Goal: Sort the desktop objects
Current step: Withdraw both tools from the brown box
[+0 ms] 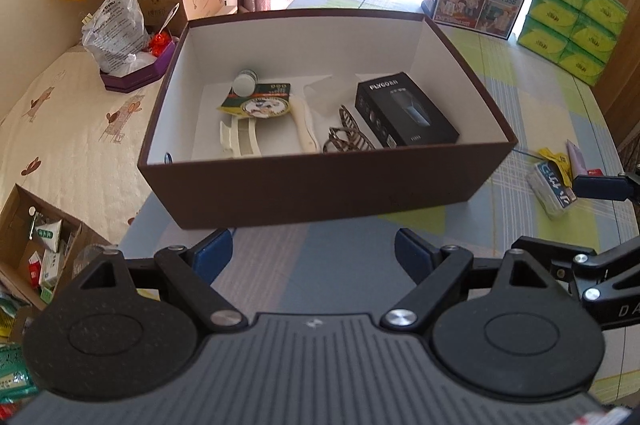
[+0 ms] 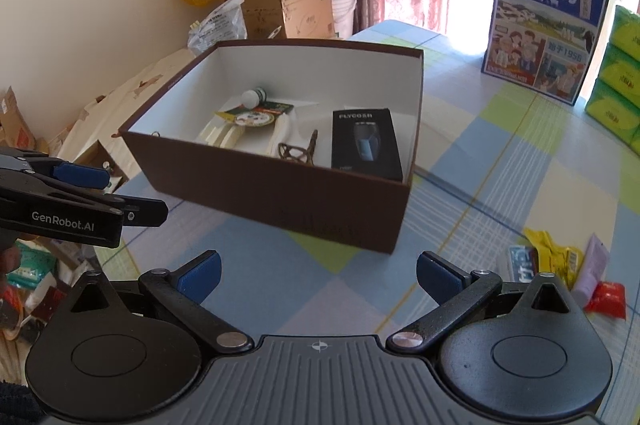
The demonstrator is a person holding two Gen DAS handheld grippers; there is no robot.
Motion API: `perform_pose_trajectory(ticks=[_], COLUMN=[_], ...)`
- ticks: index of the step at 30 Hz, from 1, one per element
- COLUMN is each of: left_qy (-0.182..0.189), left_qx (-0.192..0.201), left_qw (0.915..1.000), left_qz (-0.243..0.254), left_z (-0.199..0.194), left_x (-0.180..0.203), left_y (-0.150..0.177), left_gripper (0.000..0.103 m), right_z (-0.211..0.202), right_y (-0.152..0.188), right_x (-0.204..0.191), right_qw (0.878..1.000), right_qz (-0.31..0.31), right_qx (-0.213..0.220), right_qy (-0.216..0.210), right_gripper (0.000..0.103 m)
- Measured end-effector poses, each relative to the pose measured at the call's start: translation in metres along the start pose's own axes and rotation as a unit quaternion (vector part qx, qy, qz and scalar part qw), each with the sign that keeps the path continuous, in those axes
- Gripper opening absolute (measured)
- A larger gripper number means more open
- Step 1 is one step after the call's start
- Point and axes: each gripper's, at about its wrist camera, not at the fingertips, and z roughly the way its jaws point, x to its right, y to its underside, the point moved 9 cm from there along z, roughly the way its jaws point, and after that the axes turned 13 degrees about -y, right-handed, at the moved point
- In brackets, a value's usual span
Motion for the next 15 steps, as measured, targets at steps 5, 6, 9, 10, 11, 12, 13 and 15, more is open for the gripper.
perform_pose_trajectory(ticks=[5,6,9,10,11,12,13,15], left_qy=[-0.008,-0.01,-0.013,-0.015,-0.015,-0.016,-0.016,-0.016], left_qx=[-0.005,-0.006,-0.009,-0.01,-0.012,-0.013,-0.014,-0.016], left_qw=[0.9999,0.9999,0.9999,0.9998,0.9998,0.9998,0.9997,0.9997], left_qz=[-0.004,-0.004,-0.006,-0.007,-0.008,-0.008,-0.009,-0.009], left_z=[-0.007,-0.009,-0.012,-0.013,-0.014,-0.015,-0.016,-0.018], left_x=[0.008,0.011,0.017,0.019,0.021,0.023,0.026,0.031], left_y=[0.01,0.011,0.018,0.02,0.022,0.024,0.026,0.031], left_gripper=[0.086,0.086,0.086,0.086,0.086,0.086,0.086,0.086], right_z=[-0.008,-0.009,-0.014,-0.015,-0.017,-0.019,-0.021,-0.025], right_y=[0.013,0.016,0.024,0.027,0.03,0.034,0.037,0.043], right_x=[0.005,0.006,0.011,0.012,0.014,0.016,0.018,0.021], right_qw=[1.0,1.0,1.0,1.0,1.0,1.0,1.0,1.0], right_qz=[0.001,0.001,0.003,0.003,0.004,0.004,0.005,0.006], right_qx=[-0.007,-0.009,-0.014,-0.016,-0.018,-0.019,-0.022,-0.025], right_qy=[-0.004,-0.005,-0.006,-0.006,-0.005,-0.005,-0.004,-0.004], right_gripper=[0.101,0.101,0.101,0.101,0.101,0.101,0.101,0.101])
